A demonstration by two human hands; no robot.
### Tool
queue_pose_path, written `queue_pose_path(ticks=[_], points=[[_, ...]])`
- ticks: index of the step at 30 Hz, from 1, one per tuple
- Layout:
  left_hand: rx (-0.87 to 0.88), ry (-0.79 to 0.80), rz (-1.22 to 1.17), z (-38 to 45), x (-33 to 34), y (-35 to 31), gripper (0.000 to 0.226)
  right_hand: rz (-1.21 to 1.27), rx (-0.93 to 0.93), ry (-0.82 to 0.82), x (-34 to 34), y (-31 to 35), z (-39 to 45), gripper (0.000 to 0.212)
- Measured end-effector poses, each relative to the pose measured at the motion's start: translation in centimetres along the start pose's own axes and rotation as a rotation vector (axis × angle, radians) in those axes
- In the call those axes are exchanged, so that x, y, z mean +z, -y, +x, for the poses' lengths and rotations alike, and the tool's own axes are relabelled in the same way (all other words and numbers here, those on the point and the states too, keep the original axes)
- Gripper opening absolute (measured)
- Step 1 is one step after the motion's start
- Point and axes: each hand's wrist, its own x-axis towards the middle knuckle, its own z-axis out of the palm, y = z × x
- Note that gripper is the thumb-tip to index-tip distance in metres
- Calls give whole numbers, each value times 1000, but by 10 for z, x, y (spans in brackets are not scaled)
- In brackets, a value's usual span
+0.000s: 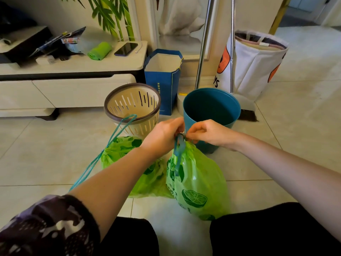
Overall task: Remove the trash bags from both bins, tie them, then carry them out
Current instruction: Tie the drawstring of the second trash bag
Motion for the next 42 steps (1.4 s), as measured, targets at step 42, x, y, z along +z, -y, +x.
queue_pose_path(ticks=[42], points=[[-208, 0, -196, -5, -3, 5, 13, 98, 120, -25, 11, 8, 0, 16]])
